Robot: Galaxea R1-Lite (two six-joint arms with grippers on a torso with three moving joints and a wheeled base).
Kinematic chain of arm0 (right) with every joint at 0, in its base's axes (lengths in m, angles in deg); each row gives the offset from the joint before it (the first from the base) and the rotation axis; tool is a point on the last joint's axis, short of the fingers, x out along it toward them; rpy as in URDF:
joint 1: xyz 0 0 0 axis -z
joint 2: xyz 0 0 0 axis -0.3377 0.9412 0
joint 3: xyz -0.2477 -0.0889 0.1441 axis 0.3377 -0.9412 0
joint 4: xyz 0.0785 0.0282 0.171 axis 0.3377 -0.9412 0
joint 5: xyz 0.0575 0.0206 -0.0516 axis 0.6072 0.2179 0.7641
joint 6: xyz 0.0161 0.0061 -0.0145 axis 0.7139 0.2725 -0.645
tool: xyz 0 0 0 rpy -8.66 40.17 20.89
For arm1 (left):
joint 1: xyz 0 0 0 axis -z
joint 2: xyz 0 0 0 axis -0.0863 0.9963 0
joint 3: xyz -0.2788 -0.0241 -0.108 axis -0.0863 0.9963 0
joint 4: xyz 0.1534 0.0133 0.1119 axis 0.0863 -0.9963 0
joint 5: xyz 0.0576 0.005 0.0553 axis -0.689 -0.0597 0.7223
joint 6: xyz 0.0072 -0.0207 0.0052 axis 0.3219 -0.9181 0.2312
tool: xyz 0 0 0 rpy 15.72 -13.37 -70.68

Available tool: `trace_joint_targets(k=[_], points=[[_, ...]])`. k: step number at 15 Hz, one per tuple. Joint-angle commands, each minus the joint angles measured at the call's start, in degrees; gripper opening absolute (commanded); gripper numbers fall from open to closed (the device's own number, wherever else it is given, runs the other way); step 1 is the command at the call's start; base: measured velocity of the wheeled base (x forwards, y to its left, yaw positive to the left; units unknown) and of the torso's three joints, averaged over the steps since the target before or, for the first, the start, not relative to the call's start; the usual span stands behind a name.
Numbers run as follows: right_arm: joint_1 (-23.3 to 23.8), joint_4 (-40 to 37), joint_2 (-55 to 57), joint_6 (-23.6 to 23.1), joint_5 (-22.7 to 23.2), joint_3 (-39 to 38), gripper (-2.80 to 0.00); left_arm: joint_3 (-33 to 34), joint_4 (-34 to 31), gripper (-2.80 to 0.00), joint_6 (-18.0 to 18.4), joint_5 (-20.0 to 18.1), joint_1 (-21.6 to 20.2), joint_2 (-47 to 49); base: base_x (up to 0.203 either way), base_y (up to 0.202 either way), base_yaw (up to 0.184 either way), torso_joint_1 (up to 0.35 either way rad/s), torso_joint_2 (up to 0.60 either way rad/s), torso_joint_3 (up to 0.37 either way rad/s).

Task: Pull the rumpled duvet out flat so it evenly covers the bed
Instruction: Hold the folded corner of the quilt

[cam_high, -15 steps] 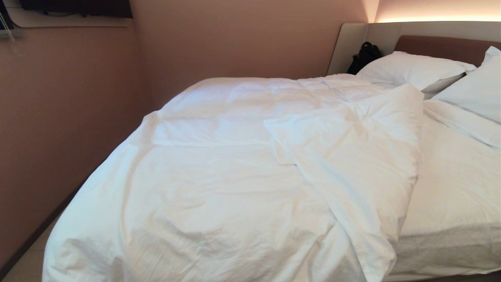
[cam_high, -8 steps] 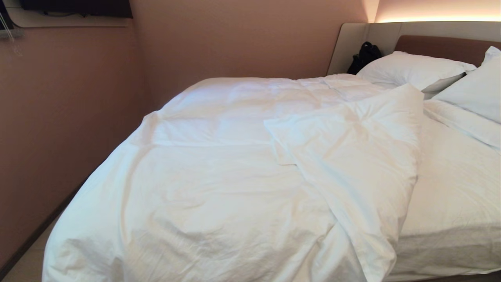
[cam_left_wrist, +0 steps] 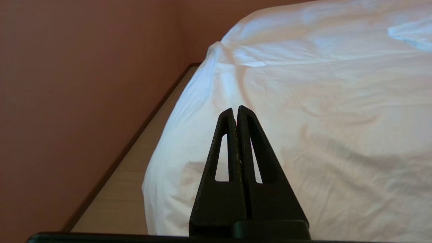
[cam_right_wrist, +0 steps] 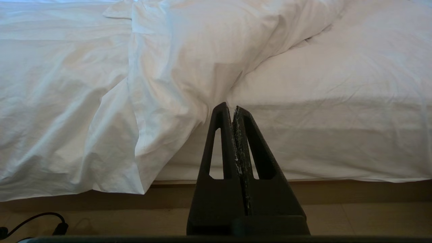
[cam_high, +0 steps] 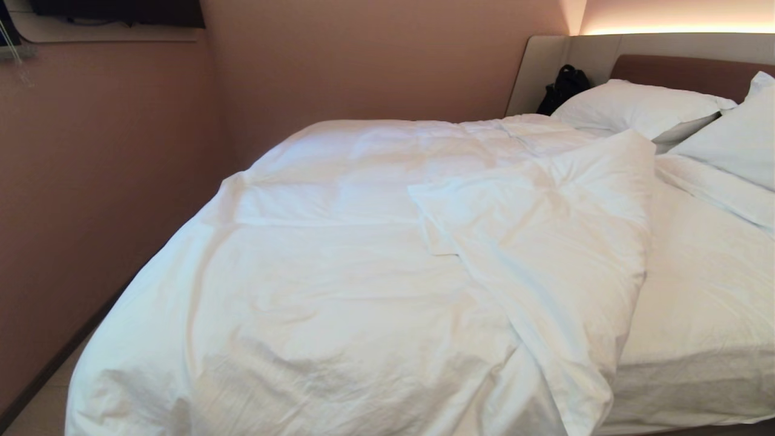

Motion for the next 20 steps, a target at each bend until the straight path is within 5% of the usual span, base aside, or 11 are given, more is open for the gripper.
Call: trace_joint_targets(k=[1,6,20], points=[[-0.01,0.02,0.07,-0.05,0.02,0.0,-2.8,0.0,-2.72,-2.8,-0.11,0.14,1.33,-4.96,0.0,0.0,0.0,0.0,0.0,0.0],[-0.01,0.02,0.07,-0.05,0.02,0.0,-2.8,-0.01,-16.03,-2.8,0.16,-1.23,2.32,-15.54,0.0,0.0,0.0,0.0,0.0,0.0],[-0.01,0.02,0.07,-0.05,0.02,0.0,-2.8,0.0,-20.37,-2.8,-3.88,-4.6,2.32,-15.55,0.0,0.0,0.0,0.0,0.0,0.0]])
